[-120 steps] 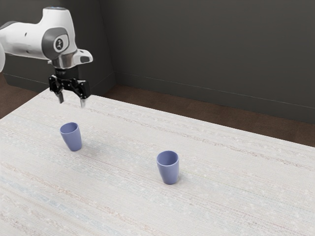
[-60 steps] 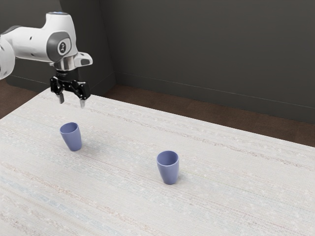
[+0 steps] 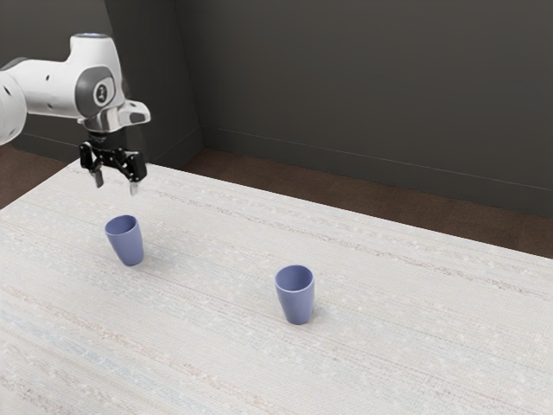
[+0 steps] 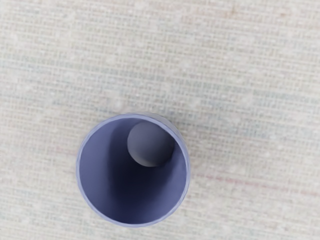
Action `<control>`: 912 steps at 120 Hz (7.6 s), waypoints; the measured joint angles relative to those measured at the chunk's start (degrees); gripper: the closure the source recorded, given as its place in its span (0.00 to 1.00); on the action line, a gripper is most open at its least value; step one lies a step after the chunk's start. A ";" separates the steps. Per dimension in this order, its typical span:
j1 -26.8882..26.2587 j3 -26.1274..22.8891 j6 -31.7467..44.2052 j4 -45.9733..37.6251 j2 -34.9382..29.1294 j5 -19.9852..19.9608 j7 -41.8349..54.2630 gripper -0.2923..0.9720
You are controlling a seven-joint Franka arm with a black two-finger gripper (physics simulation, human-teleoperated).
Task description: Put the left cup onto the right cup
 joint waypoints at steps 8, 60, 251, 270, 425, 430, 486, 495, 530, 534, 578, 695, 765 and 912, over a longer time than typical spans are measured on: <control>0.38 0.00 0.18 0.04 0.31 0.00 0.51 0.23; 3.18 -0.98 2.18 1.04 3.21 -0.42 2.76 0.23; 8.27 -2.35 7.24 1.50 10.97 -3.29 4.70 0.23; 8.76 -2.37 7.54 1.52 11.34 -3.58 4.73 0.23; 9.71 -3.11 8.19 2.32 13.00 -3.77 4.79 0.55; 9.71 -3.12 8.20 2.36 13.00 -3.78 4.79 0.56; 9.71 -3.37 8.20 3.21 13.33 -3.71 4.58 0.66; 9.70 -3.55 8.19 3.36 13.42 -3.71 4.54 0.67; 9.70 -3.69 8.17 3.54 13.70 -3.70 4.41 0.73; 9.70 -3.69 8.17 3.54 13.71 -3.69 4.40 0.74; 9.63 -4.03 8.20 3.45 13.35 -3.50 4.24 0.82; 4.89 -4.31 7.43 -0.13 2.82 -2.94 4.03 0.84; -1.94 -4.20 4.74 -1.93 -2.71 -2.75 4.29 0.84; -16.48 -4.22 2.47 -10.47 -12.14 -2.54 4.54 0.83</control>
